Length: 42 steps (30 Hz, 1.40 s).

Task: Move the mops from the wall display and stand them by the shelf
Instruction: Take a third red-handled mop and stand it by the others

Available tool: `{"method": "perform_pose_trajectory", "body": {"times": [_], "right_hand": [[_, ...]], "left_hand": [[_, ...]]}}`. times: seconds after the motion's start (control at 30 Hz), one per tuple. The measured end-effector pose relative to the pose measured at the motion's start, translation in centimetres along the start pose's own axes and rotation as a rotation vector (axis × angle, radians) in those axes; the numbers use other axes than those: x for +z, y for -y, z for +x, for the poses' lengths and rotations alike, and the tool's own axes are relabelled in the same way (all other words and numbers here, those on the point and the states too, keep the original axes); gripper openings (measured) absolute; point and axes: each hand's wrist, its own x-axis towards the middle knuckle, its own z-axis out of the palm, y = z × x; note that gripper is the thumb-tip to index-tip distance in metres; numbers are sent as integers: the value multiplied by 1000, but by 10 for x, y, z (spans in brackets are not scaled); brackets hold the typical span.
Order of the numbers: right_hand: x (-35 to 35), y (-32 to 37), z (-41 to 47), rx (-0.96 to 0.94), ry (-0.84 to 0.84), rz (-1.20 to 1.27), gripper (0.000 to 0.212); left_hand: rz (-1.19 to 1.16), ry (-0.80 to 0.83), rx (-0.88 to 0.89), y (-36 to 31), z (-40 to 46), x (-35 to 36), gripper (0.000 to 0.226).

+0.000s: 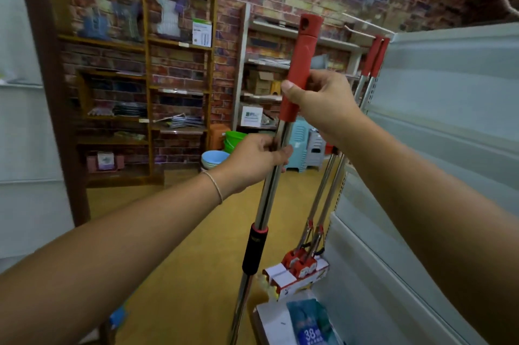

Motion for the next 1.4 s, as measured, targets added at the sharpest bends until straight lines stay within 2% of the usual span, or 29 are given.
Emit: {"method": "perform_pose_trajectory", "body": {"times": [0.2, 0.37, 0.53, 0.87, 0.97, 1.03, 1.17, 1.4], "right_hand": [[11, -56, 75, 37, -100, 16, 24], [21, -116, 145, 59, -112, 42, 27], [21, -159, 213, 79, -132, 42, 29], [8, -225, 315, 112, -248, -1, 23], [10, -244, 343, 138, -281, -3, 13], [12, -256, 362, 148, -308, -12, 14], [18, -275, 402, 167, -375, -60, 8], [29, -296, 459, 212, -490, -140, 27]], "left_hand": [[111, 51, 56, 31, 94, -8, 19], [219, 78, 69, 63, 175, -10, 14], [290, 98, 67, 83, 255, -10, 24], [503, 138, 153, 102, 389, 2, 32], [520, 162, 165, 113, 429, 4, 33], [509, 196, 161, 118, 455, 6, 31], [645, 173, 219, 125, 504, 7, 26], [587, 290, 297, 135, 576, 1, 28]]}}
